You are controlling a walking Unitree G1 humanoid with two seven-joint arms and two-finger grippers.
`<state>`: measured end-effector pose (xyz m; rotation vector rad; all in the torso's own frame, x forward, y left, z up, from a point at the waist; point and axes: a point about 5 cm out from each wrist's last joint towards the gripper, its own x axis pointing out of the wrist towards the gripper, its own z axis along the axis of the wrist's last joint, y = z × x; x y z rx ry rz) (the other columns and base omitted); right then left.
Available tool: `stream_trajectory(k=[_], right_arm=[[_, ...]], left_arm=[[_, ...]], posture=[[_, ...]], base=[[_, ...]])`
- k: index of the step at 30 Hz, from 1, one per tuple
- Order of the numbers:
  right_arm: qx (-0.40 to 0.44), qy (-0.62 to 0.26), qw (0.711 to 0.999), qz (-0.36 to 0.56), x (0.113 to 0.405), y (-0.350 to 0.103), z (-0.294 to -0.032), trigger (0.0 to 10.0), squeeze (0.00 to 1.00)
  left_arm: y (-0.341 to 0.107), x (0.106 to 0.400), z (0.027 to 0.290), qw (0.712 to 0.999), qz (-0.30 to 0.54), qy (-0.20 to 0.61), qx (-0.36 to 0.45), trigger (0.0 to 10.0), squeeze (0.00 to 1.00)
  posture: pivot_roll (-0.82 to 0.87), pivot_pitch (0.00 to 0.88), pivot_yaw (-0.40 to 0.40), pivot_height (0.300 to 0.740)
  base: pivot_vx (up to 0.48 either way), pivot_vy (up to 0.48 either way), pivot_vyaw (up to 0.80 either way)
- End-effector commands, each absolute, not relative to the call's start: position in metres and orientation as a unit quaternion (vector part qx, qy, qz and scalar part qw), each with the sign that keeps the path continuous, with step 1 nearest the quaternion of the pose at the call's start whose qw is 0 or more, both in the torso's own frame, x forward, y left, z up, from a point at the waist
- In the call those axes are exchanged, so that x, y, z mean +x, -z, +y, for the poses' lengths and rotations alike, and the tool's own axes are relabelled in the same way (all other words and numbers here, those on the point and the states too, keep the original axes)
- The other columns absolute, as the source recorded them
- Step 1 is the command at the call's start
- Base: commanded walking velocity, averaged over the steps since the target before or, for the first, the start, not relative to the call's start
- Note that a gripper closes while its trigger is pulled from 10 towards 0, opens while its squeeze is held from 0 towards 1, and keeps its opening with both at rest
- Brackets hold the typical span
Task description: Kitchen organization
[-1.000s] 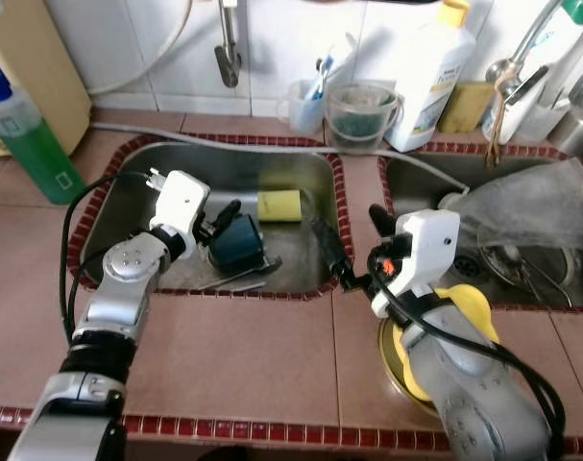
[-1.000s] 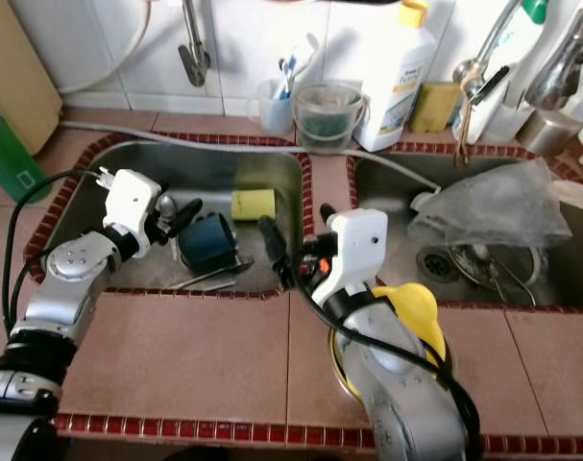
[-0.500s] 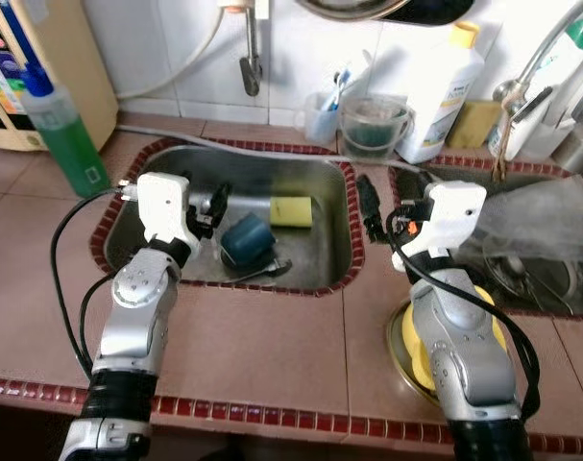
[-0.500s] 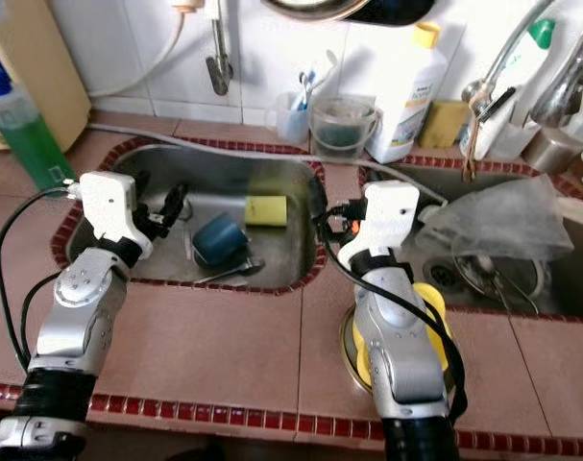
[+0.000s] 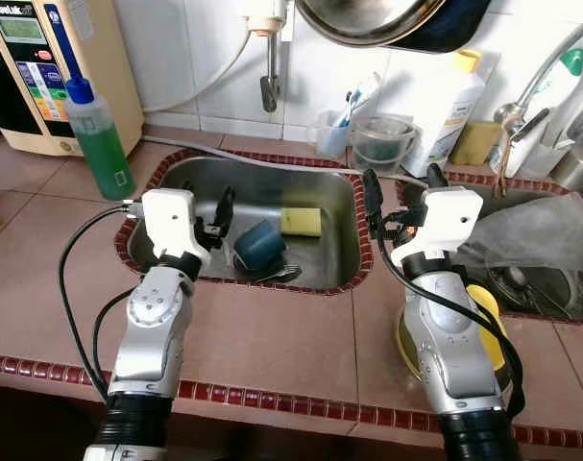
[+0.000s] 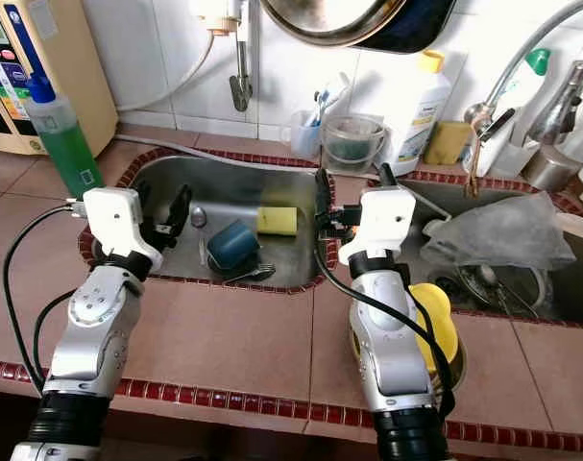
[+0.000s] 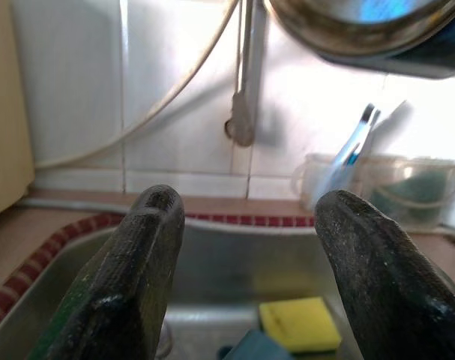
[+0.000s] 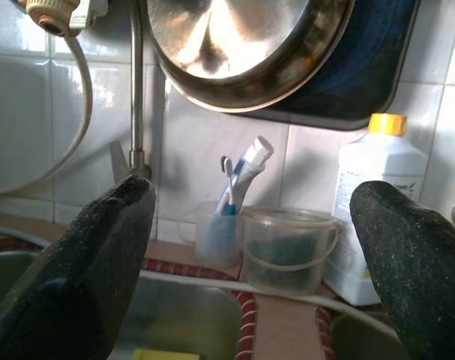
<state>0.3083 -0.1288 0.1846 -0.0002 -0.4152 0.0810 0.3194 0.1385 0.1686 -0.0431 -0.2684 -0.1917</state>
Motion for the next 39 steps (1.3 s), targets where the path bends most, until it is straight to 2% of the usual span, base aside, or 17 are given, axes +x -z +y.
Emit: stream_trajectory(k=[1, 39], right_arm=[[-0.003, -0.032, 0.975, -0.218, 0.311, -0.189, -0.132, 10.0, 0.00], [0.007, -0.053, 0.977, -0.204, 0.302, -0.174, -0.122, 10.0, 0.00]], left_arm=[[-0.172, 0.317, 0.137, 0.985, -0.141, 0.101, -0.022, 10.0, 0.00], [-0.170, 0.302, 0.141, 0.985, -0.136, 0.101, -0.018, 10.0, 0.00]], posture=[[-0.06, 0.000, -0.004, 0.740], [-0.05, 0.000, -0.009, 0.740]], base=[[0.000, 0.000, 0.00], [0.000, 0.000, 0.00]])
